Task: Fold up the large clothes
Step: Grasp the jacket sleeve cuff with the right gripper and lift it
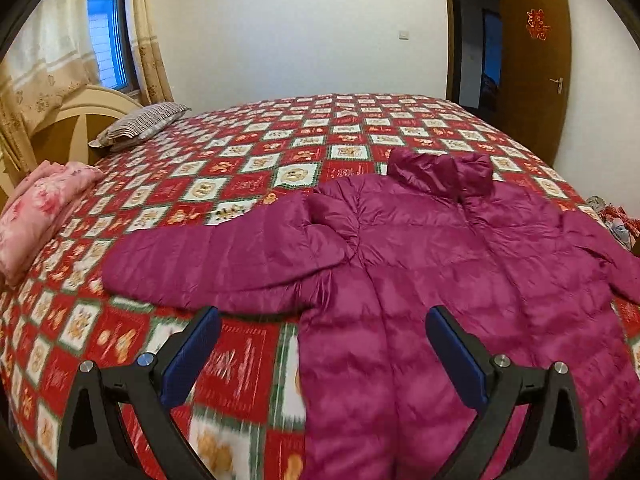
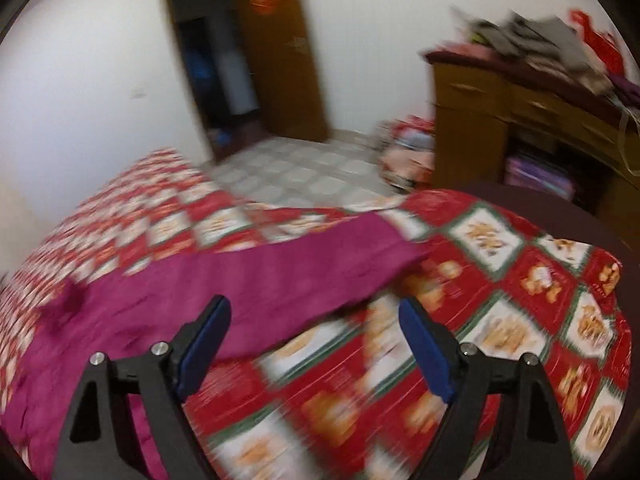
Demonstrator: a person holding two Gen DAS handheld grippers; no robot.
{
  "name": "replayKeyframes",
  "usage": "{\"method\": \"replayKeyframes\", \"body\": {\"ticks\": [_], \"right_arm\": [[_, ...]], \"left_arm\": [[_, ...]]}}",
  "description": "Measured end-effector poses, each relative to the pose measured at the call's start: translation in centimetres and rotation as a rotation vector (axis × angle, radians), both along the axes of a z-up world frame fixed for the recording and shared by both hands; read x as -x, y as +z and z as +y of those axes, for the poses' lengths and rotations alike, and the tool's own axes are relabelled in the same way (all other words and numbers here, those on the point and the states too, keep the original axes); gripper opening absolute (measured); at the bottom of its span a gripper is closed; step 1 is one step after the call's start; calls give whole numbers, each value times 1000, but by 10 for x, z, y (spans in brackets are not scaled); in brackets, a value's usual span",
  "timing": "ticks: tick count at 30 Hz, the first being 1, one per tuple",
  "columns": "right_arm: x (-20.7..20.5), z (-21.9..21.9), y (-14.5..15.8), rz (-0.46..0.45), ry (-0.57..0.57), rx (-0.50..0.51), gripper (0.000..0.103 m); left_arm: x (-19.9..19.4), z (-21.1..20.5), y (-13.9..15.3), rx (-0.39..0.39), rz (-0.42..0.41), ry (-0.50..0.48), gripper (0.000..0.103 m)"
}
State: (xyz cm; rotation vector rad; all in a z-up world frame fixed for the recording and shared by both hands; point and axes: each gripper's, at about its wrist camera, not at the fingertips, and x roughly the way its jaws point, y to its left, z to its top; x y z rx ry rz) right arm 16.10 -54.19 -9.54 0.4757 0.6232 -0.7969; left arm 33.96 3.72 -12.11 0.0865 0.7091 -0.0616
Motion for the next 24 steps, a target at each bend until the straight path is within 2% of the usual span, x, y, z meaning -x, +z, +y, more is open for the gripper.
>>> {"method": "replayKeyframes", "body": {"ticks": [2,6,9,11,13,15,16,17,18,21,24], "right_arm": [[0,-36,-15,4,-81,-62,87],[-1,-66,-38,-21,-140,-164,84],[-9,-69,-50,-22,-132,-197,71],[-15,-72,-55,-3,-124,-189,62],[-17,-71,-57,11,-139,-166,58],[-15,-79,-63,5,-148,-127,48],[-15,-78,-62,20,-155,-104,39],[-16,-79,-63,13,-150,-104,23],[-17,-79,-62,5,-134,-109,21],[-27,-74,-59,55,-103,-58,13],[-35,-63,-46,61,-55,-12,11]], "left_arm": [[-11,-1,-11,-1,-13,9,102],[-29,-2,-41,5,21,29,102],[-37,-6,-61,0,54,24,102],[-37,-8,-68,-16,55,36,102],[-39,-7,-75,-10,73,46,102],[-42,-8,-80,-11,98,52,102],[-44,-8,-82,-11,108,52,102],[-45,-9,-83,-9,115,52,102],[-46,-9,-85,-5,125,52,102],[-48,-2,-88,46,144,56,102],[-47,6,-89,102,147,60,102]]}}
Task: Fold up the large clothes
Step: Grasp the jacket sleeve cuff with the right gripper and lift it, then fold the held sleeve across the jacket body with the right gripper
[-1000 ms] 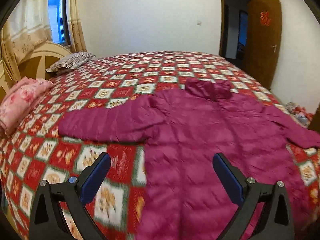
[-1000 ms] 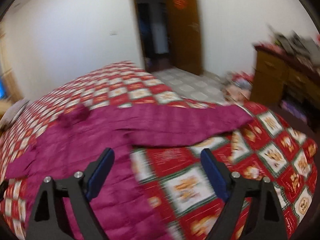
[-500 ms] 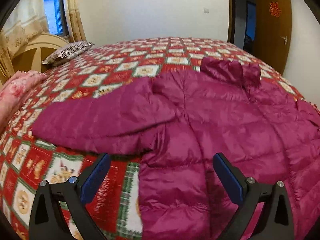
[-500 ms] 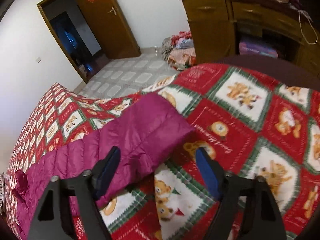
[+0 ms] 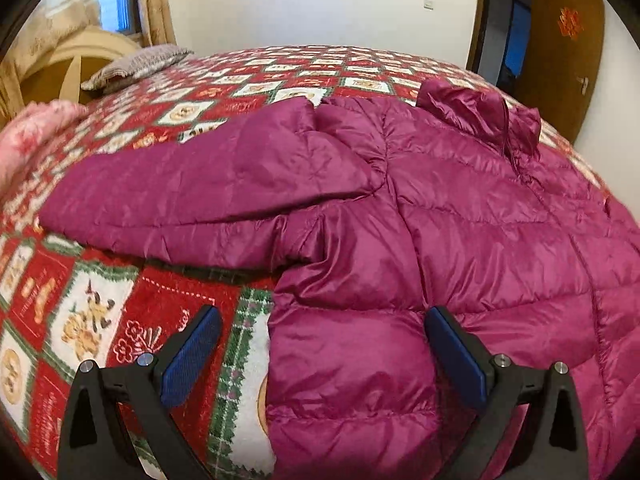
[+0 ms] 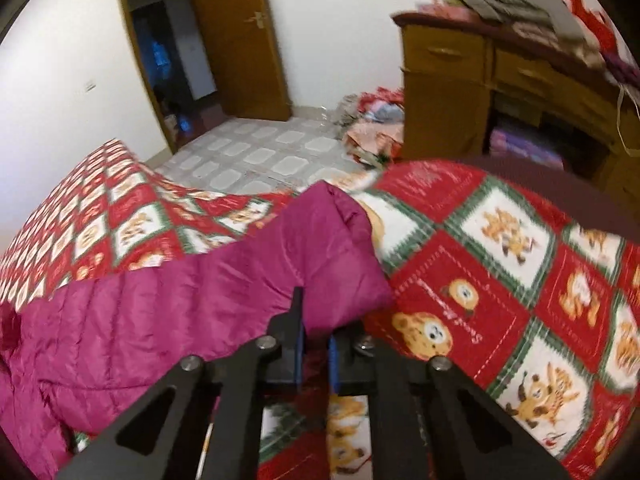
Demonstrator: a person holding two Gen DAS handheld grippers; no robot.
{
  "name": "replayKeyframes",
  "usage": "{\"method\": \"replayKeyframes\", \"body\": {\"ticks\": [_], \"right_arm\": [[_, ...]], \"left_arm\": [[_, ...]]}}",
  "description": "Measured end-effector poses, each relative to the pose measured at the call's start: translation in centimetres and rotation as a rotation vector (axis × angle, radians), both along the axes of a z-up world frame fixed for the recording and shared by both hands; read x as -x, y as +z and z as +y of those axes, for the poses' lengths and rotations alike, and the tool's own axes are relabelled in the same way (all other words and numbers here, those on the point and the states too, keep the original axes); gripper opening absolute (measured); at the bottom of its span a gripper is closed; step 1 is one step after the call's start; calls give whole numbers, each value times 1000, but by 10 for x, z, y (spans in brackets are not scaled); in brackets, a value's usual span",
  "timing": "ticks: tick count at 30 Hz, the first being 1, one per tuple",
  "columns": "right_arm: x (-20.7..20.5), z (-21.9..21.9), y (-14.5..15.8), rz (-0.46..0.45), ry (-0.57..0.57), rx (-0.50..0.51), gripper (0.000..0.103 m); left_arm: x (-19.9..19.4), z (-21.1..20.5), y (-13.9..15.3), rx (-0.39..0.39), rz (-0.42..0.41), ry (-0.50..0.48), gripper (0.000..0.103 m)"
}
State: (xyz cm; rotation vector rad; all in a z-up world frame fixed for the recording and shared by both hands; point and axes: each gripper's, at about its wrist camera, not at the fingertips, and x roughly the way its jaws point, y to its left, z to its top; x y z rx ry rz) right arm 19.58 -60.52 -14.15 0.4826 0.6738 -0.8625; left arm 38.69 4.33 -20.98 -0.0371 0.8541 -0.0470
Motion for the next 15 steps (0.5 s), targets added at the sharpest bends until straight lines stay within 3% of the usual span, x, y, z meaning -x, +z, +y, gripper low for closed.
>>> {"method": "replayKeyframes", "body": {"ticks": [8,15], "right_arm": [[-41,110,79,-68,285,194,11],[-98,236,87,-94,588,238,11]], "left_arm": [[7,2,2,30,-26,13,102],[13,15,3,111,-53,23,102]]}}
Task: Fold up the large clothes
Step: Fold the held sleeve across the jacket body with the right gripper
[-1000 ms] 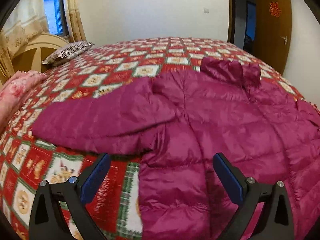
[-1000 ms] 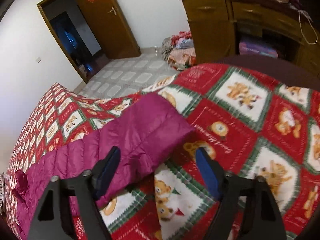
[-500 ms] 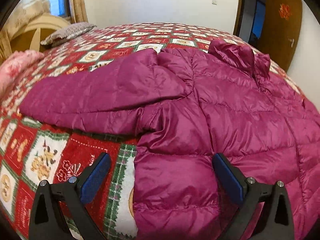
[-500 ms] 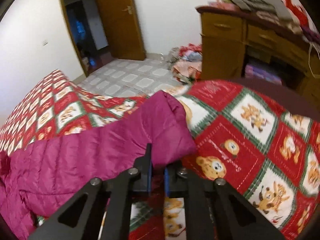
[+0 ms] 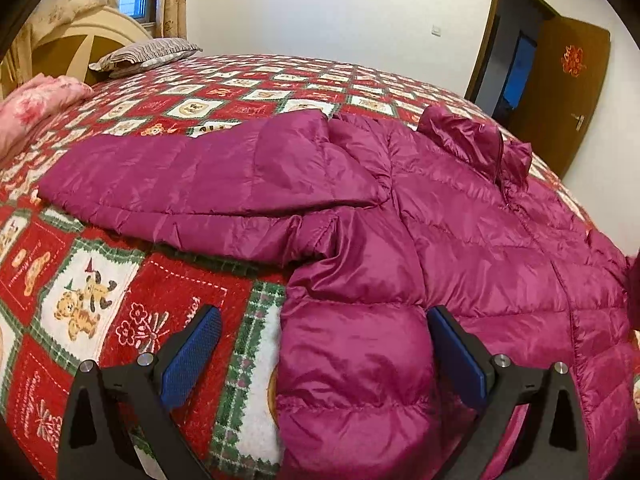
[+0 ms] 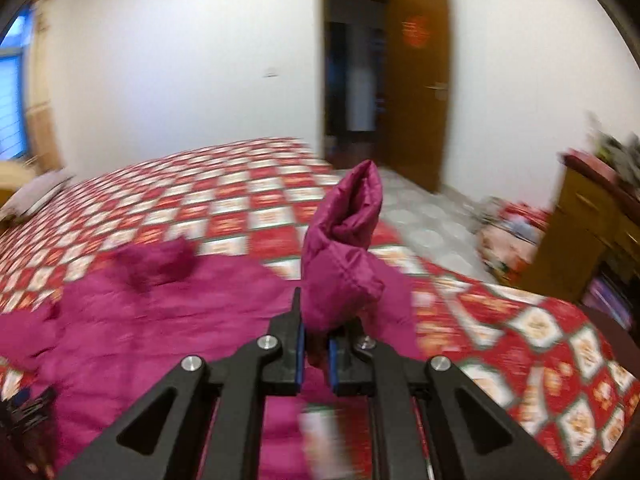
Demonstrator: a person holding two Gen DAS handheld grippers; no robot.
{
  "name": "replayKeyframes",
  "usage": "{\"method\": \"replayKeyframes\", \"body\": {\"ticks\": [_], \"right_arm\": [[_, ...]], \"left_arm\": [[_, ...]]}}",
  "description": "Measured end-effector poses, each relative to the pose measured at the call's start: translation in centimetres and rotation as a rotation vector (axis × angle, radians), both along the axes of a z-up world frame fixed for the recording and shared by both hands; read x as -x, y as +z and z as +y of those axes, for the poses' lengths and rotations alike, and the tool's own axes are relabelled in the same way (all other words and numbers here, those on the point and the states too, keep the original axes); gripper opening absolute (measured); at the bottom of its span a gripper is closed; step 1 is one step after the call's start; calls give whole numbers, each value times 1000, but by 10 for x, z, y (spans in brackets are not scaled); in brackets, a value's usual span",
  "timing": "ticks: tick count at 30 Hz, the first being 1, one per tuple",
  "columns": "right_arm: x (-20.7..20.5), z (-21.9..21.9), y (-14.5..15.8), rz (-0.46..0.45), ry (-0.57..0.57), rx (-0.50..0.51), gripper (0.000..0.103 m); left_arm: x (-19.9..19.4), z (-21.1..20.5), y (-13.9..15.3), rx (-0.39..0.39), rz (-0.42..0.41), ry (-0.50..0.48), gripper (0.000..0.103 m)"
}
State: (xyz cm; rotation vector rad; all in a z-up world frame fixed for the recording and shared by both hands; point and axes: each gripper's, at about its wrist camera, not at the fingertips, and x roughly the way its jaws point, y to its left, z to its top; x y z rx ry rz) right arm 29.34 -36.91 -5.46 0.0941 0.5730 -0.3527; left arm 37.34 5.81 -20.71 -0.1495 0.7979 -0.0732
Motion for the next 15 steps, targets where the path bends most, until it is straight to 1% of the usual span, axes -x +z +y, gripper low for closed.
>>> {"method": "replayKeyframes", "body": {"ticks": [1,3,4,6,9,11,15], "right_arm": [[-12,23,-3,6,53,-2,11],[-26,50,-9,13,117,2,11],[-38,71,-14,21,161,4,11],[-55,99,-25,39,222,-1,11],[-75,136,-42,64,294,-5,11],[-90,161,-58,85,352,-9,11],[-106,194,-86,141,423,-41,11]], "left_arm": [[0,0,0,3,0,0,102],[0,1,-1,8,0,-2,102],[0,1,-1,13,0,-3,102],[1,3,-2,25,-1,-5,102],[1,5,-2,41,-5,-9,102],[1,6,-2,50,-9,-12,102],[1,9,-3,72,-16,-15,102]]}}
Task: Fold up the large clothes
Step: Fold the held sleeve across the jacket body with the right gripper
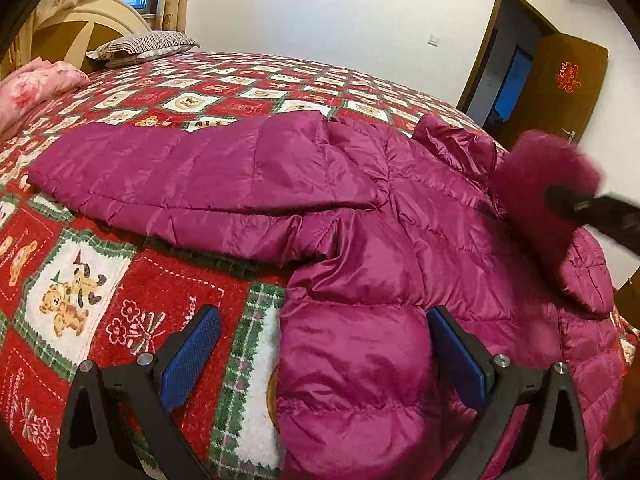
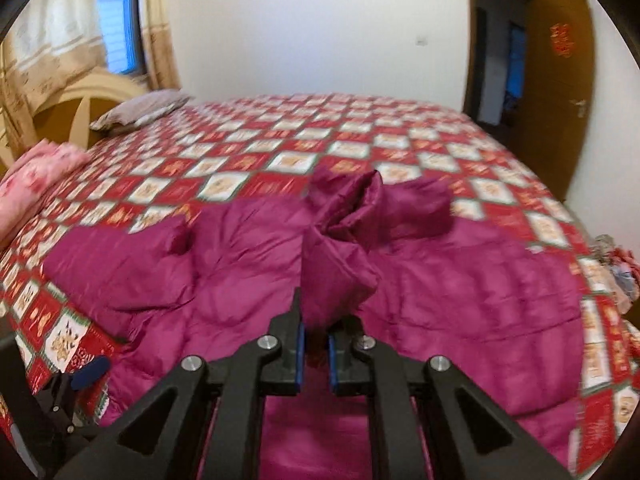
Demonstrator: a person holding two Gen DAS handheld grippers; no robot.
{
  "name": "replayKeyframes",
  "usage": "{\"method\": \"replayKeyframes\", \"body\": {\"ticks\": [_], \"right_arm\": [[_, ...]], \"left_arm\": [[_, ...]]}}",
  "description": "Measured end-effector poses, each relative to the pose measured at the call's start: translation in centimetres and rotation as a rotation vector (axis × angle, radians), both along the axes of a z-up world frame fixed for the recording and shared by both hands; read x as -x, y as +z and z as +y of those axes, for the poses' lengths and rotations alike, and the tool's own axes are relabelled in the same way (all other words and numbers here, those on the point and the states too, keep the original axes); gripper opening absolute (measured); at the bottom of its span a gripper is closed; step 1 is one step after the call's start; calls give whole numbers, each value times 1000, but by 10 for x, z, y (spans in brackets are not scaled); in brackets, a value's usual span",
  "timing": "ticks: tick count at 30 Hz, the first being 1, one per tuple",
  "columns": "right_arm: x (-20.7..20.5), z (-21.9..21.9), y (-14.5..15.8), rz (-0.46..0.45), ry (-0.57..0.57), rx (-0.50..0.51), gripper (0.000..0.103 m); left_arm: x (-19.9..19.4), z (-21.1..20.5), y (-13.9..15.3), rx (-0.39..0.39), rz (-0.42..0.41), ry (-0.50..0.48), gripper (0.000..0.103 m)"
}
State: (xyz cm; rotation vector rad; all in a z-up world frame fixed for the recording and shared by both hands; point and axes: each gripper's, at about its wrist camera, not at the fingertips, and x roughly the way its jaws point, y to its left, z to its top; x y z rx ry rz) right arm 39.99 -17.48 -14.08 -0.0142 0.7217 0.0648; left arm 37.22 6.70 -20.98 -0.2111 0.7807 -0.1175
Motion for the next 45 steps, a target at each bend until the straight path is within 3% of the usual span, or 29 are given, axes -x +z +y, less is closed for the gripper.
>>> {"method": "replayKeyframes", "body": {"ticks": [6,7,9,10,11,16,18,21,24,28,30,32,37,40,45], "right_arm": [[-11,18,-34,95,102,-56,11],[-13,19,-38,111,122,-77,15],[-16,19,-45,145,152,-117,28],[-16,18,-47,161,169,-141,53],[-16,16,-47,175,186,-185,68],[15,-7,-4,54,176,-290,63],[28,-25,13,-1,146,-287,59],[44,-73,30,-51,9,-211,44],[50,-133,31,-59,-164,-150,32],[47,-218,18,-18,-382,-251,30],[41,-236,10,-5,-423,-262,28],[28,-242,-1,18,-437,-262,18],[6,-239,-25,72,-436,-256,17],[-1,-235,-43,104,-432,-204,17],[-3,-227,-51,98,-426,-106,17]], "left_arm": [[0,3,-1,25,-11,1,102],[0,3,-1,28,-13,1,102],[-1,4,-1,31,-15,1,102],[-1,3,-1,30,-15,1,102],[-2,3,-1,29,-14,1,102],[-3,2,-2,19,-7,2,102],[-5,1,-2,5,3,2,102],[-8,-6,1,-57,35,5,102],[-5,-15,18,-151,31,7,102],[-5,-29,61,-150,-73,-8,102],[-17,-44,77,-157,-95,-18,102],[-36,-60,82,-197,-96,-2,102],[-83,-91,54,-315,-30,65,102],[-94,-93,26,-326,50,79,102],[-99,-92,4,-324,75,86,102]]}}
